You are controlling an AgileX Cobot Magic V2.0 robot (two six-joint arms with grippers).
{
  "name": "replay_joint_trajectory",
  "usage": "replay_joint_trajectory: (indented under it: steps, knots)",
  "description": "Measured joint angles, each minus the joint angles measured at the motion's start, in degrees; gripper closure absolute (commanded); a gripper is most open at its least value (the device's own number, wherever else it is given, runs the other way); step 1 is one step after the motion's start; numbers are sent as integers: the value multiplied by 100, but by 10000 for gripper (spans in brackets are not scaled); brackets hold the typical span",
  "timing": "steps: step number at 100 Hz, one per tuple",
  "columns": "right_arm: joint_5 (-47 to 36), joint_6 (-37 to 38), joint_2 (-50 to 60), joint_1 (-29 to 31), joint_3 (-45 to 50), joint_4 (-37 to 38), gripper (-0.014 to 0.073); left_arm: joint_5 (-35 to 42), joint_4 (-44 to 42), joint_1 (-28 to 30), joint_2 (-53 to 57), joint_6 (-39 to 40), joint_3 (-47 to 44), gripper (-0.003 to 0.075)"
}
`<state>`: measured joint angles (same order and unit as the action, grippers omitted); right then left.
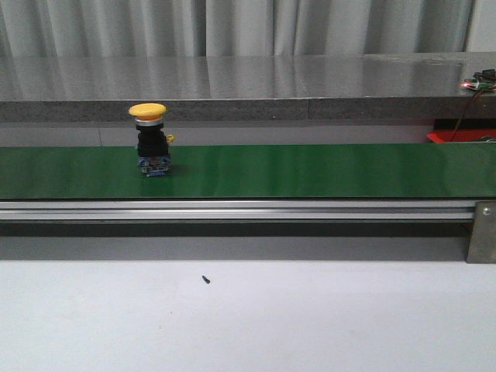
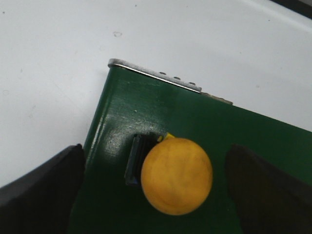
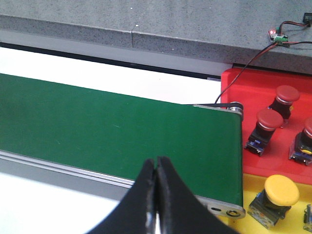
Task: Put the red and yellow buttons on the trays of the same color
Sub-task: 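Place the second yellow button on the belt and open the left gripper, then lower the right gripper onto the first yellow button on the belt and grasp it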
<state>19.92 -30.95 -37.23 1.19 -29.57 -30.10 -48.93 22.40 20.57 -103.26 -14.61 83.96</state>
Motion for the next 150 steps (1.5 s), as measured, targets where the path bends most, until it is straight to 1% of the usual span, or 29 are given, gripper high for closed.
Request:
replay_joint_trajectory:
  steps: [10, 17, 22, 27, 29, 36, 38, 41, 58, 79, 94, 116, 142, 150]
  knots:
    - [0, 0, 0, 0, 0, -13, 651, -170, 0, 0, 324, -152, -10, 189]
    - [11, 0, 0, 0, 0, -37, 651, -304, 0, -52, 574, -232, -10, 256]
    - [32, 0, 0, 0, 0, -51, 651, -377, 0, -91, 758, -268, -10, 330]
    - [62, 0, 0, 0, 0, -61, 651, -455, 0, -164, 941, -280, -10, 438]
    - [76, 0, 0, 0, 0, -60, 651, -470, 0, -204, 1022, -306, -22, 468]
    - [150, 0, 0, 0, 0, -60, 651, -546, 0, -367, 1291, -397, -74, 637]
    - [169, 0, 0, 0, 0, -60, 651, -560, 0, -422, 1369, -423, -115, 667]
    - [207, 0, 0, 0, 0, -60, 651, -585, 0, -493, 1474, -446, -181, 740]
    - [379, 0, -19, 0, -68, -60, 651, -622, -25, -930, 2132, -550, -704, 740]
    - [821, 0, -354, -93, -364, -60, 651, -564, -77, -1244, 3135, -574, -1592, 740]
    - [1105, 0, -885, -307, -728, -60, 651, -457, -127, -1284, 3957, -585, -2264, 740]
    - [1597, 0, -1876, -660, -1577, -60, 651, -425, -203, -1284, 5082, -584, -3121, 740]
    - [2003, 0, -3140, -1183, -2676, -16, 650, -405, -244, -1284, 6126, -596, -3737, 740]
    - [2156, 0, -3504, -1301, -3044, -2, 618, -405, -251, -1284, 6327, -596, -3809, 740]
